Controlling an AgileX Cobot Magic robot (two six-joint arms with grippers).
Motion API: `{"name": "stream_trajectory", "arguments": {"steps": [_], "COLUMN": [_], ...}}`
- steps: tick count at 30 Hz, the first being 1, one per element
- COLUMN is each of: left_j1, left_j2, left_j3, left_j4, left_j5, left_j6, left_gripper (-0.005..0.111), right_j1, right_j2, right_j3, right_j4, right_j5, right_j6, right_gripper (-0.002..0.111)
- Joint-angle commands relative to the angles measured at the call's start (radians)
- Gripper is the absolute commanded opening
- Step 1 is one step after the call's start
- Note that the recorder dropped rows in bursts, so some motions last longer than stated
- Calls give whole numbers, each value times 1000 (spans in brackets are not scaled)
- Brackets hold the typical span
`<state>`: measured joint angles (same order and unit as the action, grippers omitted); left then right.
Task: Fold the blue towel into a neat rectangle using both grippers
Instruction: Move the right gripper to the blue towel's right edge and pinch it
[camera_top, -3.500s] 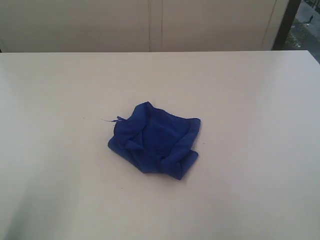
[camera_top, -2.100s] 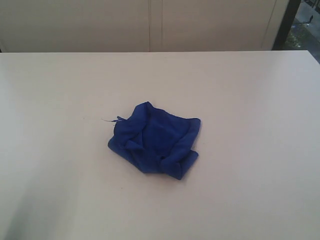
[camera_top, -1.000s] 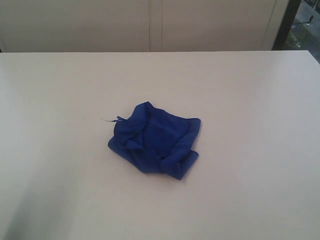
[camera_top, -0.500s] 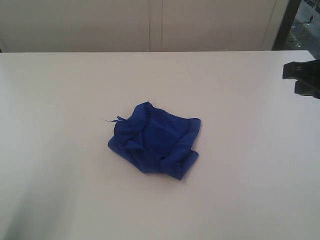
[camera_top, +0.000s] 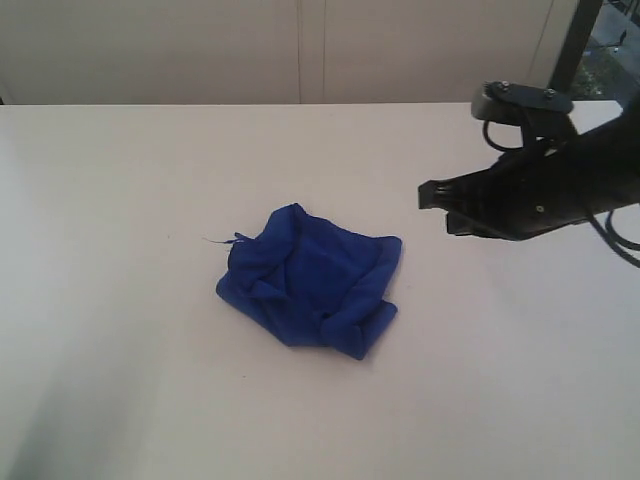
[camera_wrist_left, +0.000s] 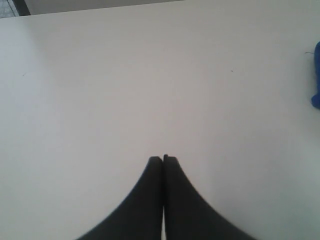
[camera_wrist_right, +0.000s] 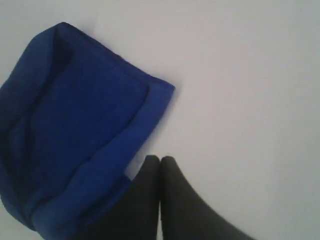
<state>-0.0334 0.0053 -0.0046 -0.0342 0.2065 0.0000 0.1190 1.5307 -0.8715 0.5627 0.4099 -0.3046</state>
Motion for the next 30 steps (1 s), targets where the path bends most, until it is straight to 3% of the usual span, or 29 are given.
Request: {"name": "stream_trajectory", "arguments": {"steps": [1, 13, 21, 30], "left_j1": [0, 0, 0, 0], "left_j2": [-5, -5, -5, -5], "left_j3": [5, 5, 5, 5], "left_j4": [-11, -11, -11, -11], "left_j5": [-2, -2, -2, -2], "left_j6": [0, 0, 0, 0], "left_gripper": [0, 0, 0, 0], "right_j1": [47, 102, 102, 102], "right_j2": [95, 371, 428, 475], "right_j3": [-74, -269, -285, -285], "right_j4": [33, 74, 74, 120], "right_j5": [-38, -79, -128, -168], "right_j6": [-22, -29, -29, -29], "right_gripper": [0, 0, 18, 19]}}
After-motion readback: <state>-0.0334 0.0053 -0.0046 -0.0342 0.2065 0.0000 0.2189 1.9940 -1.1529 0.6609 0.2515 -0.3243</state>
